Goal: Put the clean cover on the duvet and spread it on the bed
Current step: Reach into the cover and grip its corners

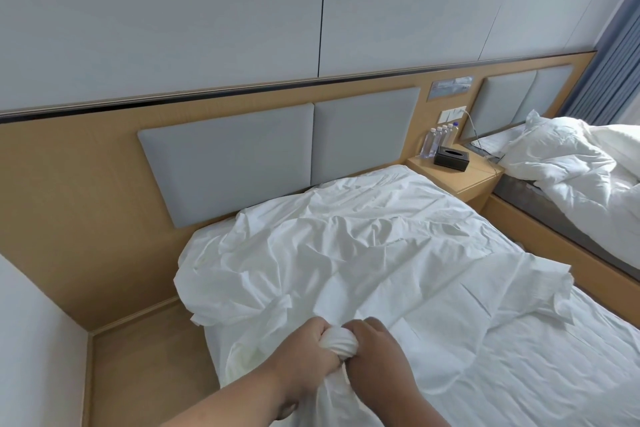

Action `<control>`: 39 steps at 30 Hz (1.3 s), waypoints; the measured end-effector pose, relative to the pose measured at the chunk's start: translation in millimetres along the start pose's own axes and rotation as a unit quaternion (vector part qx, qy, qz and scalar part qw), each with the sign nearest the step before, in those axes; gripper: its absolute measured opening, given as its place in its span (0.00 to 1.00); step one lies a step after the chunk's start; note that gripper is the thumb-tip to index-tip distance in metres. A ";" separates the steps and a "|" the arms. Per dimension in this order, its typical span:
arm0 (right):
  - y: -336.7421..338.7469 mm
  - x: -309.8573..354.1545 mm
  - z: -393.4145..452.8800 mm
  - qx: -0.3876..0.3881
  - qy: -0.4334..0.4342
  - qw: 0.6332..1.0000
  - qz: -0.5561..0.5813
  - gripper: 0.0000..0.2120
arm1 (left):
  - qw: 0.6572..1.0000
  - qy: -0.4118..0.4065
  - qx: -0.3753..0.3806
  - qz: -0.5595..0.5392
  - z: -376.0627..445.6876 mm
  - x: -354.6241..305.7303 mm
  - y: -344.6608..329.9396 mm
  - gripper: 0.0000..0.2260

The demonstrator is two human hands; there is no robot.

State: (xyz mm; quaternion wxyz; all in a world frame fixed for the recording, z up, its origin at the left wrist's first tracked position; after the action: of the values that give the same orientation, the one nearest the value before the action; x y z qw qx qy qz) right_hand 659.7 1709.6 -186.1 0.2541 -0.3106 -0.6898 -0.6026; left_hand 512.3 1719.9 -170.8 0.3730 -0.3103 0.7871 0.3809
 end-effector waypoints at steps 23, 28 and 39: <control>-28.5 -4.7 5.6 0.167 -0.078 0.977 -0.111 0.10 | 0.953 -0.035 0.023 0.301 26.5 43.3 8.6 0.07; -22.6 -0.3 5.9 0.110 -0.024 0.994 -0.009 0.12 | 0.976 -0.012 0.012 0.216 20.2 39.3 19.5 0.16; -37.9 26.3 3.2 0.293 -0.084 0.951 -0.061 0.18 | 0.805 0.080 0.117 0.575 19.8 60.2 22.4 0.17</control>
State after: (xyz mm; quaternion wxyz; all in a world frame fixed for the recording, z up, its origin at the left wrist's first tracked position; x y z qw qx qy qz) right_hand 614.1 1712.9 -193.1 0.2378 -0.2298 -0.8723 -0.3601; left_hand 470.1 1735.6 -220.6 0.0547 0.2163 0.8870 0.4042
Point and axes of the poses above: each hand's wrist, its own z-axis towards the middle knuckle, its own y-axis out of the back of the hand, x = y × z, the point moved 3 cm from there along z, towards the middle knuckle, and after that the axes turned 12 degrees about z, right-handed, at the moved point
